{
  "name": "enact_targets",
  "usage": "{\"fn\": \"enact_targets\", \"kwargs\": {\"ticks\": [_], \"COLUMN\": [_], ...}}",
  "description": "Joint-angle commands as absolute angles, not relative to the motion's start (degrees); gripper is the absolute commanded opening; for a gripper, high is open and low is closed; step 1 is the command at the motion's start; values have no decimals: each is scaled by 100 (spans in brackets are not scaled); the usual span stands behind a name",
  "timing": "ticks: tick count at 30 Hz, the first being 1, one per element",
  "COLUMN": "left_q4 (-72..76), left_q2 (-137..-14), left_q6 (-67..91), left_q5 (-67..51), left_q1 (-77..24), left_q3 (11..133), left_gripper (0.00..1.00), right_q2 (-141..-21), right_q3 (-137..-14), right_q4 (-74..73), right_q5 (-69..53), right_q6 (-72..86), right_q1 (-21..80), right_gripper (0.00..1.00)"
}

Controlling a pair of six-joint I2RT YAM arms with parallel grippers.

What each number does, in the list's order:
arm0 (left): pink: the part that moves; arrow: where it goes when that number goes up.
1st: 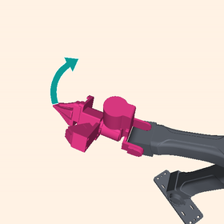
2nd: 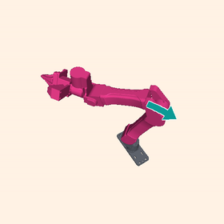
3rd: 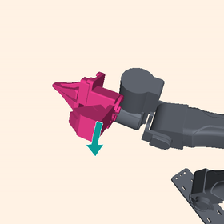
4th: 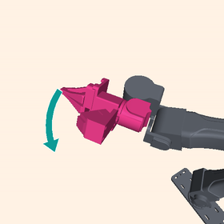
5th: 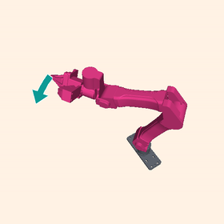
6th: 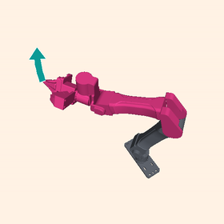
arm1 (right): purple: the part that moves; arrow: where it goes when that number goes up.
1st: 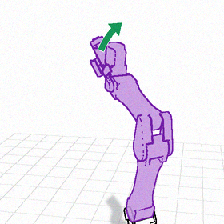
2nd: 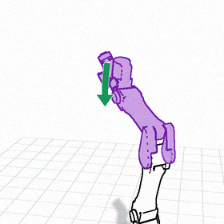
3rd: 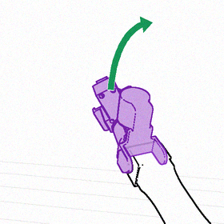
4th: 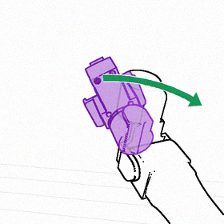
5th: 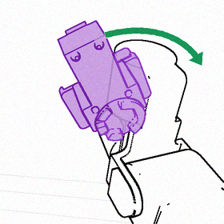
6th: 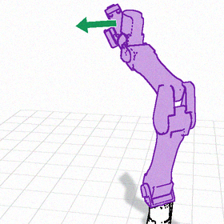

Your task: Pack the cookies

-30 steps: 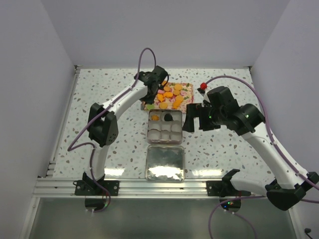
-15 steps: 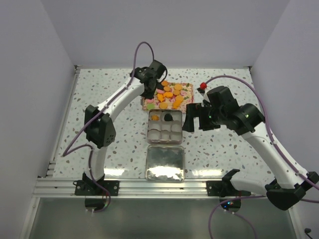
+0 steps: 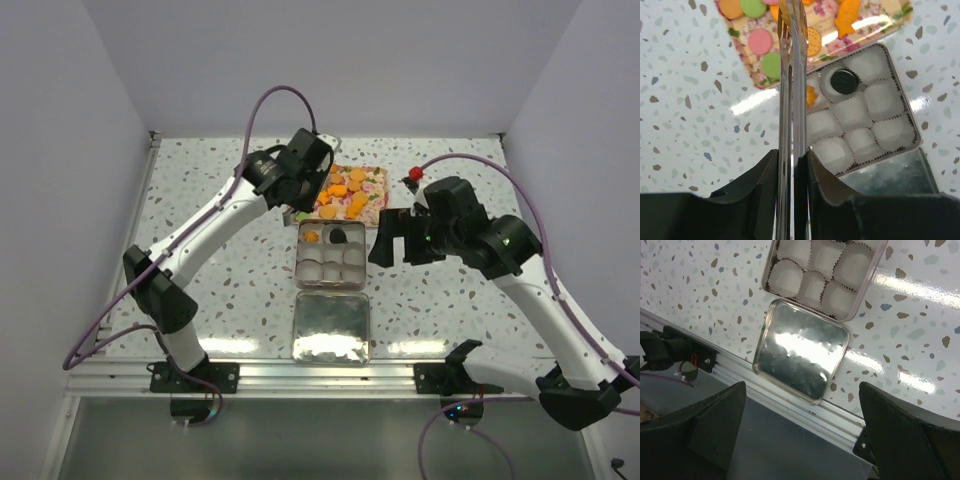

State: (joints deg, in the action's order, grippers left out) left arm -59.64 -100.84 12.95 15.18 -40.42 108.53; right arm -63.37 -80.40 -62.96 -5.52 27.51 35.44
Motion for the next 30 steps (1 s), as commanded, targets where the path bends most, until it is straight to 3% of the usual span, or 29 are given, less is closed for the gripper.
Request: {"fn": "enact_targets", "kwargs": {"ticks": [1, 9, 25, 28, 30], "left_q4": [-5661, -5230, -4931, -4852, -4834], "left_q2": [-9801, -9334, -9703, -9817, -9870], "left_q6": [1424, 1678, 1740, 1740, 1731], "left_q5": [1310, 880, 563, 536, 527], "left_q1": [-4358, -4710, -4896, -4896, -4896], "left_q3": [10469, 9502, 9413, 9422, 9439], "left_gripper": [0, 0, 11, 16, 25], "right_q2": [-6056, -5626, -5379, -5344, -5317], "right_q3": [-7902, -7708, -7550, -7532, -7523], "right_q4": [-6161, -6266, -6354, -6372, -6390], "right_q5": [-571, -168, -35, -18, -9], "right_q6": [2944, 3260, 3542, 3586, 3595], "right_q1": [3525, 3524, 3524, 3516, 3524], "right_gripper": [99, 99, 99, 99, 99]}}
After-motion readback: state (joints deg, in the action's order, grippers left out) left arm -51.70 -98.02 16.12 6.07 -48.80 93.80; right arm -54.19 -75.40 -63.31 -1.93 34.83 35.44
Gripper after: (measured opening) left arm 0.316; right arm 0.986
